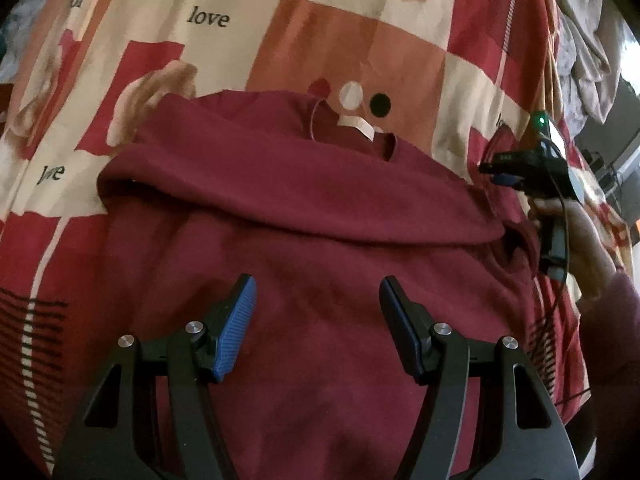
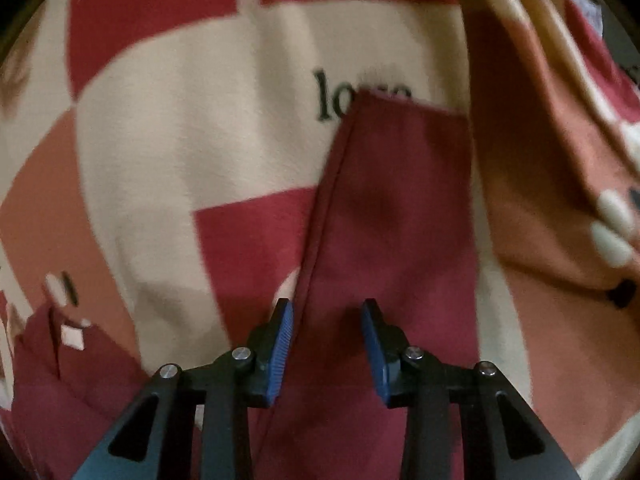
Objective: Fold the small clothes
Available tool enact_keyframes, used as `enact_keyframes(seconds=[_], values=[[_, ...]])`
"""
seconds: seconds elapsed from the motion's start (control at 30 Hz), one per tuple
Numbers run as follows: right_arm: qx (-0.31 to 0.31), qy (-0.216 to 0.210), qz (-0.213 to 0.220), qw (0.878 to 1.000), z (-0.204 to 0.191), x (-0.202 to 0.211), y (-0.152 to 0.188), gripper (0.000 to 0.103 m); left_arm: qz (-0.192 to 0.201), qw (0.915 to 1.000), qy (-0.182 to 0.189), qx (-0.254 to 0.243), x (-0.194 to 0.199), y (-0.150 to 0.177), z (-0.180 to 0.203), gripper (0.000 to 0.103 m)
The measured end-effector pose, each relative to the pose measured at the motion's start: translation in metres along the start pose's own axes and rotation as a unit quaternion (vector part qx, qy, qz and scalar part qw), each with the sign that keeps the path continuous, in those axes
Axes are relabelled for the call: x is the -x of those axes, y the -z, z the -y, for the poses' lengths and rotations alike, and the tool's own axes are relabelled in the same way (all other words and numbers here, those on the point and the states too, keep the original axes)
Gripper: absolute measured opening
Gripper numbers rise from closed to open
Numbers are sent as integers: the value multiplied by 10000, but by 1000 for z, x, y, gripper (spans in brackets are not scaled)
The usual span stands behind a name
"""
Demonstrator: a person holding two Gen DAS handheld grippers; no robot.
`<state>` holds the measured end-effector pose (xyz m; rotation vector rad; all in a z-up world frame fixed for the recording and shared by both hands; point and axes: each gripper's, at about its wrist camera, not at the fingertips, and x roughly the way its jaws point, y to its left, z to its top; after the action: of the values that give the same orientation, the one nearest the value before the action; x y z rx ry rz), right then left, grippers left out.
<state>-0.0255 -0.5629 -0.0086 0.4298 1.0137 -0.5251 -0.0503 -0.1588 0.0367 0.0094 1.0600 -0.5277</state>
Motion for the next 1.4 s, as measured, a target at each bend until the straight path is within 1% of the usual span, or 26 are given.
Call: enact_keyframes(seconds=[0.07, 0.13, 0.17, 0.2, 0.23, 0.43, 0.5, 0.6, 0.73, 0.77, 0.8, 0.9, 0.93, 0.97, 1.0, 1.03, 1.07, 1.1, 1.13, 1.17, 1.2, 1.23, 1.27, 1.3, 1.37, 1.4], values=[[-82, 38, -56, 9999, 5, -9, -4, 34, -57, 10000, -37, -43, -4, 0, 1, 64], [-256, -47, 16, 9997, 13, -10, -8, 33, -85, 9999, -55, -48, -6, 0, 1, 64], [-305, -138, 34, 9994, 17, -8, -9, 24, -85, 9999, -62, -37, -6, -1, 0, 64], [-286, -193, 57, 9994, 20, -4, -9, 8, -80, 9999, -63, -23, -6, -1, 0, 64], [-251, -229, 101, 9994, 23, 1, -9, 6, -73, 10000, -63, -4, -6, -2, -1, 64], [-319, -863, 648, 9936, 49, 68, -5, 6, 104, 9999, -57, 87, 5, -4, -2, 64], [-284, -1142, 767, 9901, 52, 91, -4, 6, 167, 9998, -47, 126, 9, -4, -4, 64], [-186, -1747, 824, 9810, 43, 123, -2, 6, 284, 9993, -71, 211, 16, -7, -10, 64], [401, -2398, 853, 9663, -1, 161, 2, 6, 465, 9979, -95, 442, 26, -12, -24, 64], [633, -2646, 830, 9587, -20, 172, 5, 6, 502, 9974, -103, 500, 28, -13, -27, 64], [778, -2797, 805, 9536, -39, 172, 12, 6, 544, 9968, -114, 576, 29, -15, -32, 64], [1299, -3367, 624, 9305, -99, 180, 30, 6, 682, 9943, -135, 804, 36, -19, -49, 64], [1418, -3513, 553, 9238, -119, 177, 34, 6, 724, 9935, -147, 869, 39, -20, -53, 64], [1591, -3726, 416, 9133, -142, 175, 42, 6, 775, 9922, -159, 967, 41, -22, -60, 64], [1717, -3818, 322, 9076, -159, 169, 52, 6, 827, 9907, -158, 1067, 43, -24, -66, 64], [1906, -3824, 213, 9039, -180, 160, 63, 6, 868, 9893, -179, 1156, 45, -26, -73, 64], [2088, -3747, 110, 9033, -203, 148, 72, 6, 890, 9883, -216, 1222, 46, -28, -78, 64], [2281, -3640, -96, 9030, -220, 135, 82, 6, 906, 9867, -259, 1324, 46, -30, -84, 64], [2405, -3504, -397, 9043, -231, 118, 91, 7, 898, 9852, -275, 1432, 44, -31, -91, 64], [2433, -3329, -587, 9091, -233, 106, 97, 12, 872, 9842, -277, 1517, 43, -32, -96, 64], [2405, -3250, -596, 9127, -229, 104, 98, 20, 840, 9830, -277, 1609, 42, -32, -101, 64], [2301, -3162, -448, 9193, -216, 104, 100, 23, 805, 9816, -266, 1711, 40, -32, -106, 64], [2212, -3120, -357, 9233, -204, 105, 100, 30, 774, 9803, -237, 1804, 38, -33, -110, 64], [2092, -3129, -307, 9260, -188, 109, 101, 35, 765, 9795, -214, 1853, 37, -34, -112, 64], [1998, -3044, -201, 9311, -156, 121, 105, 38, 800, 9788, -249, 1870, 36, -37, -112, 64], [2030, -2806, -95, 9381, -140, 127, 109, 39, 810, 9794, -331, 1819, 34, -40, -110, 64]])
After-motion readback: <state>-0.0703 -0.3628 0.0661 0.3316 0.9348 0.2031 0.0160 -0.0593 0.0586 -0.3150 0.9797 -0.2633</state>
